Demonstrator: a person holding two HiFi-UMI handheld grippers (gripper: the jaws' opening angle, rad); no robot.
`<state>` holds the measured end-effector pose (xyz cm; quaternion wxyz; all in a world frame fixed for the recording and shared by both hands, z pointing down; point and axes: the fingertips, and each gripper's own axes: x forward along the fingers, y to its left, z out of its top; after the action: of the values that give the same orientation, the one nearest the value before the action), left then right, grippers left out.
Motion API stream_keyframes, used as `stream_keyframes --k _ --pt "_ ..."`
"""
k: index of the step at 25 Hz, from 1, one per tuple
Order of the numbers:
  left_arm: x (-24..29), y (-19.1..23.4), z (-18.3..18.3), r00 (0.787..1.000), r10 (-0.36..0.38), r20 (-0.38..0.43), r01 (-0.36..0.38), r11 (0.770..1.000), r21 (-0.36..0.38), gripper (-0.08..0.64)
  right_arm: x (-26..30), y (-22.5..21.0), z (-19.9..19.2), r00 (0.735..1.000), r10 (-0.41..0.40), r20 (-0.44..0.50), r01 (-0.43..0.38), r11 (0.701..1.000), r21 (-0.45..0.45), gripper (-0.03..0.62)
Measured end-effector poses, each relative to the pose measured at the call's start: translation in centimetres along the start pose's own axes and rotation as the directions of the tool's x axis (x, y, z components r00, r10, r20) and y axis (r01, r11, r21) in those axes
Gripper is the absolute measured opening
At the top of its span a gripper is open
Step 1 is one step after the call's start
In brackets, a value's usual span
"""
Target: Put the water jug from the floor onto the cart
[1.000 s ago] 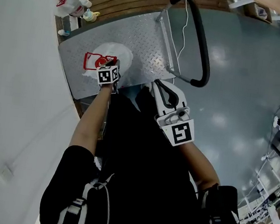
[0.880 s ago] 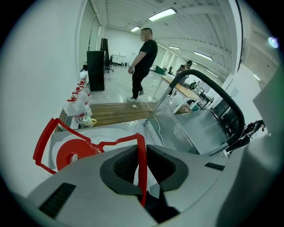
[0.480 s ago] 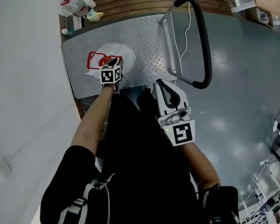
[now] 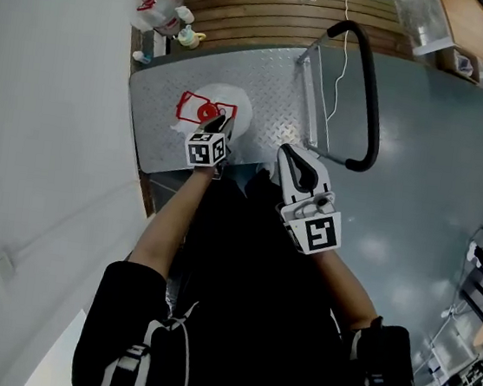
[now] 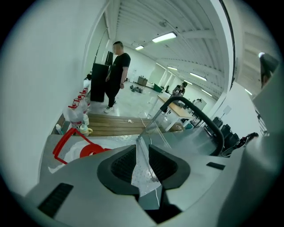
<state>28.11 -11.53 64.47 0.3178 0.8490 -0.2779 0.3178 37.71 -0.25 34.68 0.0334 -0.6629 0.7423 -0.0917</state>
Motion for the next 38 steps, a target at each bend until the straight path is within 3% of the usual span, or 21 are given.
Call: stream_keyframes --k 7,14,20,30,38 --pt "-7.3 -1.0 3.5 0.982 -0.067 0.175 0.065 0.998 0.014 0.032 1.7 2.4 1.4 1.0 0.026 0.014 -0.026 0.999 -0.034 0.018" --pt "-15.1 -1.1 5.7 0.938 -0.08 0.337 0.083 0.997 0.004 0.018 2.5 6.1 2.5 0.999 0.037 0.033 -0.035 0.999 -0.04 0.018" --pt "-21.5 -0.8 7.3 0.893 -0.042 0.447 0.051 0.999 -0.007 0.018 3.7 9.6 3.0 0.997 0.06 0.037 -0.059 0.998 -0.032 0.018" --pt "-28.8 1.0 11.2 0.819 -0.015 0.574 -0.02 0.998 0.054 0.018 7.5 14.5 3.4 0.995 0.092 0.038 -0.09 0.995 -0.052 0.018" --pt "-29.6 2.3 11.7 0.803 -0.025 0.596 -0.047 0.993 0.104 0.018 8.9 15.7 3.4 0.997 0.072 0.038 -0.07 0.995 -0.069 0.018"
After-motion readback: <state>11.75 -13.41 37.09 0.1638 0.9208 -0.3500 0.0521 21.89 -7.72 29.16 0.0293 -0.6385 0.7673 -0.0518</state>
